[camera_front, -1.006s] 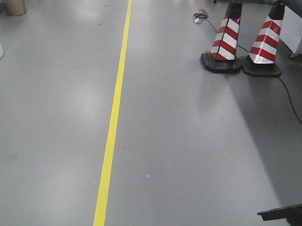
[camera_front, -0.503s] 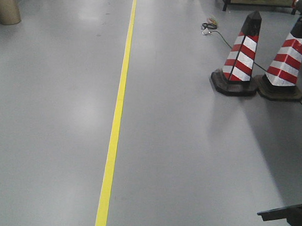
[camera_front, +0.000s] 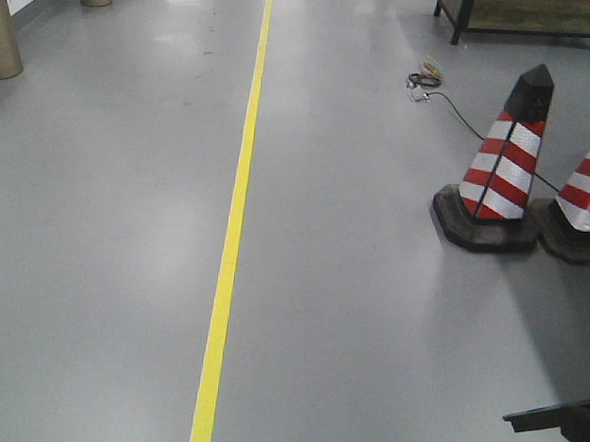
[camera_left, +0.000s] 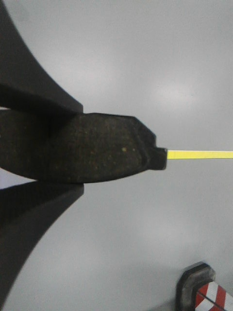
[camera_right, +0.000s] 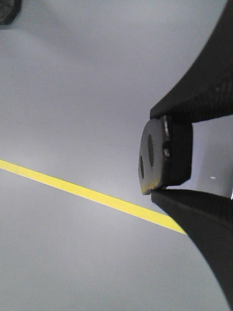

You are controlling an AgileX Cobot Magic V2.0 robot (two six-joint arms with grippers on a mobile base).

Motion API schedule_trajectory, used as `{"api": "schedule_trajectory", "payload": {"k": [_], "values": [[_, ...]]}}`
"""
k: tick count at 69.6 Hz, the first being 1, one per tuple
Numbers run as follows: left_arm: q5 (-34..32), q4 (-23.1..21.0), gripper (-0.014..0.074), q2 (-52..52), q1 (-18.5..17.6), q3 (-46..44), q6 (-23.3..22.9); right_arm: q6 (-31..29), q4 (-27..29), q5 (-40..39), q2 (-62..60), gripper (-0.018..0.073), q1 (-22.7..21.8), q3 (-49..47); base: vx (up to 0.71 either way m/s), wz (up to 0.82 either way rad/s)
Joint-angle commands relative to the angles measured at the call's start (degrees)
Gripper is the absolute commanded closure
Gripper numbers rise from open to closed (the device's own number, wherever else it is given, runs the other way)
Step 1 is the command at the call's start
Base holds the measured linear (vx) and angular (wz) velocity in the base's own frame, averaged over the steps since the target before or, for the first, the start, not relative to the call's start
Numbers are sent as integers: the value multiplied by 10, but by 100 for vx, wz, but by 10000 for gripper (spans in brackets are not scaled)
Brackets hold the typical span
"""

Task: Move and align brake pads A on conveyor
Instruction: 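Drive the base away from the table toward the conveyor, holding pads, then drive up to the dark grey conveyor belt with both pads held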

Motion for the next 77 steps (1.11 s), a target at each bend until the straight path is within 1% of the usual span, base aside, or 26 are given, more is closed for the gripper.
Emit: {"api": "schedule_trajectory", "payload": {"k": [1, 22, 44, 60, 77], "values": [[-46, 9, 602, 8, 0, -15, -5, -6, 0, -39, 1, 571, -1, -17, 72, 5], [-45, 9, 602, 8, 0, -15, -5, -6, 0, -40, 1, 571, -1, -17, 68, 5], [-45, 9, 602, 8, 0, -15, -5, -6, 0, -40, 1, 571, -1, -17, 56, -6], [-45, 9, 602, 8, 0, -15, -5, -6, 0, -40, 1, 571, -1, -17, 48, -26], [-45, 9, 602, 8, 0, -15, -5, -6, 0, -40, 1, 571, -1, -17, 43, -45]]}}
